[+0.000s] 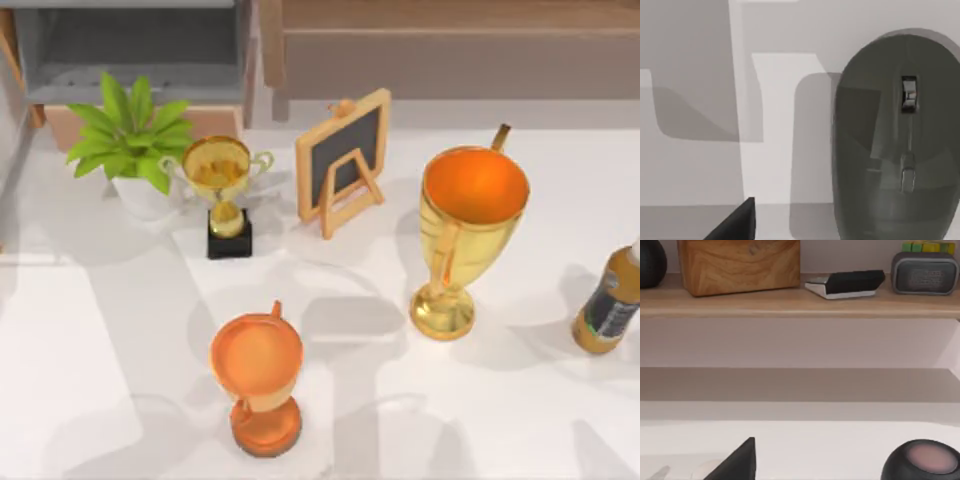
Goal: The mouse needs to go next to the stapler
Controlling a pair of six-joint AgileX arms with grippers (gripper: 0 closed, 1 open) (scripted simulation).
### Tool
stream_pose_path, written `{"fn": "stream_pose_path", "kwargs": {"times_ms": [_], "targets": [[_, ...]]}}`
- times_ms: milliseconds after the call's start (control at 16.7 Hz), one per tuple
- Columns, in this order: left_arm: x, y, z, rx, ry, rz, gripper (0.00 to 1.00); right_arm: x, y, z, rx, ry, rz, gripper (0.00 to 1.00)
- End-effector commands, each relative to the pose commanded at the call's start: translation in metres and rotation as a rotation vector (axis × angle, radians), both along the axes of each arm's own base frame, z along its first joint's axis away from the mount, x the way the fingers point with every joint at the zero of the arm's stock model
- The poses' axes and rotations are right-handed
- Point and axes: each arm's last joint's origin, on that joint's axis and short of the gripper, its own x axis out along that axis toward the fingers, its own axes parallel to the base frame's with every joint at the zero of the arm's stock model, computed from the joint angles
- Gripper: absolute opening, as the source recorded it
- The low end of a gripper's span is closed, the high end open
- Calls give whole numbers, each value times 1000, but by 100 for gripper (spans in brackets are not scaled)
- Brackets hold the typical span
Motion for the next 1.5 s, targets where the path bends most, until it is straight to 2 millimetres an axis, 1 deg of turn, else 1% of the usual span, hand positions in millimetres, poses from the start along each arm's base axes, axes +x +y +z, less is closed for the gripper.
{"fn": "stream_pose_path", "kwargs": {"times_ms": [480, 660, 900, 1140, 1440, 1500], "targets": [[-8, -7, -8, -2, 2, -3, 100, 0, 0, 0, 0, 0, 0, 100], [-8, -4, -8, -2, 0, -1, 100, 0, 0, 0, 0, 0, 0, 100], [-2, 0, -15, -1, 0, 1, 100, 0, 0, 0, 0, 0, 0, 100], [7, -1, -26, -1, -2, 1, 100, 0, 0, 0, 0, 0, 0, 100], [8, -1, -27, -1, -1, 1, 100, 0, 0, 0, 0, 0, 0, 100], [8, -1, -27, -1, -1, 1, 92, 0, 0, 0, 0, 0, 0, 100]]}}
